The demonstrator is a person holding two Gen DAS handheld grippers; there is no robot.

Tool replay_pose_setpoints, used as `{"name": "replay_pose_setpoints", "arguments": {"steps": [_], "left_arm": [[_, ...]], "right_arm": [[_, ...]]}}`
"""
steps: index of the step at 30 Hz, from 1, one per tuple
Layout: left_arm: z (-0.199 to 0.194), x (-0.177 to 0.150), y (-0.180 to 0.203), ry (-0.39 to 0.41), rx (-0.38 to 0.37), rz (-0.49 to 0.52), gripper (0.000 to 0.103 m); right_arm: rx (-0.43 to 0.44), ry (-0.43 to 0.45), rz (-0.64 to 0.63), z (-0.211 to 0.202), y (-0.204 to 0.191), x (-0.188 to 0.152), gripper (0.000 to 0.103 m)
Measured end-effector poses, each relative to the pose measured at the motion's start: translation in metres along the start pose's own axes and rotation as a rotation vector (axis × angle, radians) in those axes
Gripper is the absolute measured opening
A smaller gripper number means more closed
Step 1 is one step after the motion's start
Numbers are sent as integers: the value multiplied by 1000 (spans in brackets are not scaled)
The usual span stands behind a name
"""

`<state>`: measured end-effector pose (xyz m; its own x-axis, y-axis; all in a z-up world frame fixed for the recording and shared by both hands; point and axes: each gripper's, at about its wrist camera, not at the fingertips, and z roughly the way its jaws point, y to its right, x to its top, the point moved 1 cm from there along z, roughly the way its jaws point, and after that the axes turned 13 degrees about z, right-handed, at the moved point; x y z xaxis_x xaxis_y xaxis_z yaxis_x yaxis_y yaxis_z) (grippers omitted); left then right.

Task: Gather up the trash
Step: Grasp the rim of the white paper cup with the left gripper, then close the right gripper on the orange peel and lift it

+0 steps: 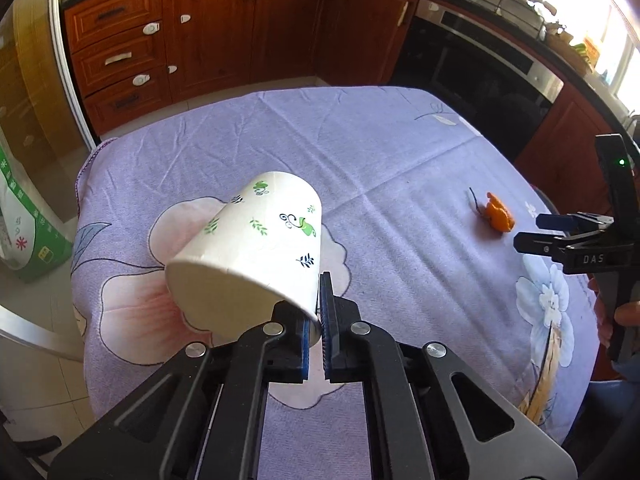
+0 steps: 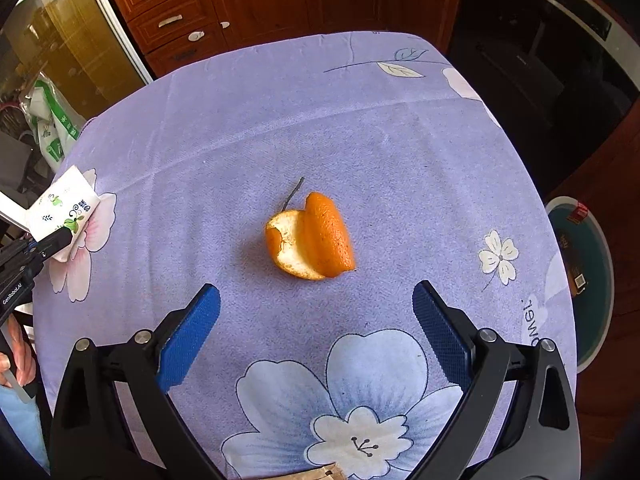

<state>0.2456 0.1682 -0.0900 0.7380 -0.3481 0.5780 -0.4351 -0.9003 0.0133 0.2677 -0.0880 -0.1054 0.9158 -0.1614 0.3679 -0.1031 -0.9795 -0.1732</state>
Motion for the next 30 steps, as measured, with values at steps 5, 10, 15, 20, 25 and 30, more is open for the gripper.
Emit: {"name": "replay_pose_setpoints", "arguments": {"steps": [5,10,15,20,25,30], "left_arm": [[3,2,14,-16,-5,-2,5],[8,3,15,-27,13,-1,5],[15,2,16,-48,27,-12,7],[12,3,21,-28,59,-33,5],[-7,7,30,5,63,-54,5],[-24,11,50,2,83,-40,5]], "right_arm": [[0,44,-59,1,-11,4,83],[-20,37,-93,17,-19,13,63],[-24,35,-111,26,-20,10,36],[8,48,-107,14,-15,9,20],[46,58,-93,-4,-8,3,20],[84,72,-71,-25,5,-3,20]]}}
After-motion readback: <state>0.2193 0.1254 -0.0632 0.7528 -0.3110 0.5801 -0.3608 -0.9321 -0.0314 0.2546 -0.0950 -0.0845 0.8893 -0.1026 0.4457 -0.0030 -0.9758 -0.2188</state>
